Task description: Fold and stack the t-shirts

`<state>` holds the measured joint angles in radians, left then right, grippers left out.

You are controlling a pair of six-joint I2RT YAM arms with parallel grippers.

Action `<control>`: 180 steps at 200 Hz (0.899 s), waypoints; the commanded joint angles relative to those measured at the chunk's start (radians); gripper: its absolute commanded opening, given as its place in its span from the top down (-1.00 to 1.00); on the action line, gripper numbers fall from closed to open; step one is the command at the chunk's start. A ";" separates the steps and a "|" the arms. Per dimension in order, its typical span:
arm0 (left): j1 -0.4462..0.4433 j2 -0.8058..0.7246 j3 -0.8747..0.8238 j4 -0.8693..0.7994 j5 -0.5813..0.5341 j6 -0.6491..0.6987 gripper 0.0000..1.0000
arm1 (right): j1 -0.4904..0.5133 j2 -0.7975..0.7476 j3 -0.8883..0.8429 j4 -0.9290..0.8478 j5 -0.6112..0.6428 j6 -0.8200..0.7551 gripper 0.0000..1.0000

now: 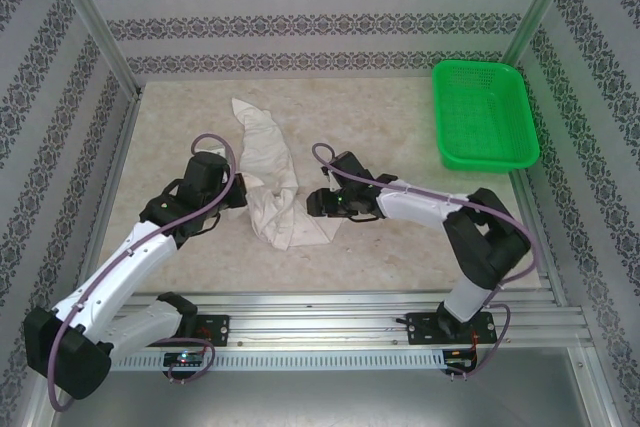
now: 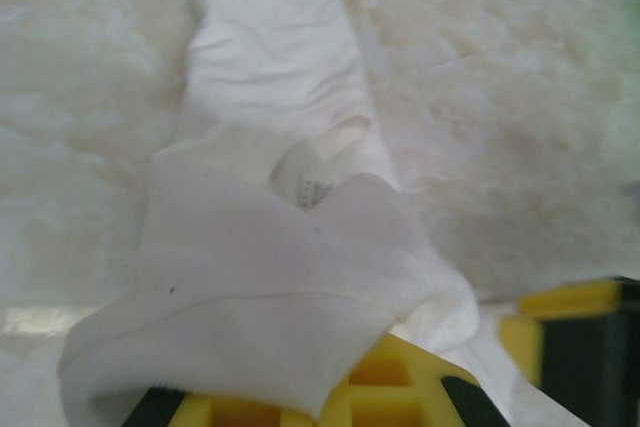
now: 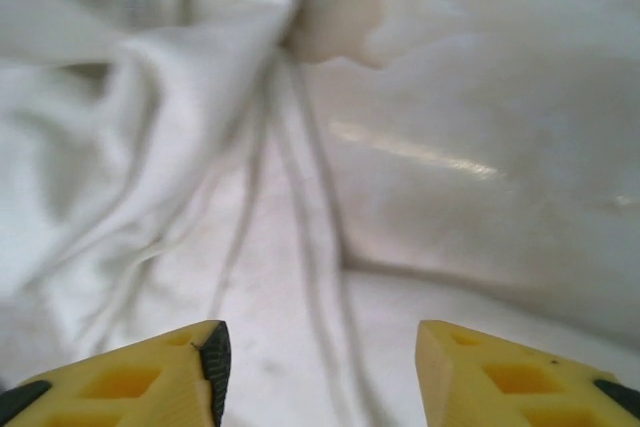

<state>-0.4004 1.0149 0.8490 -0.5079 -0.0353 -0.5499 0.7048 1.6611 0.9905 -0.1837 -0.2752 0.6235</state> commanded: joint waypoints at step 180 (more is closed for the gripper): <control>0.307 0.054 -0.312 0.229 0.197 -0.167 -0.20 | -0.062 -0.058 0.270 -0.446 -0.047 0.015 0.99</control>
<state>-0.1024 1.0870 0.5385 -0.2729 0.1478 -0.6479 0.7650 1.7630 1.2148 -0.3935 -0.2646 0.7242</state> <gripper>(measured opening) 0.580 0.050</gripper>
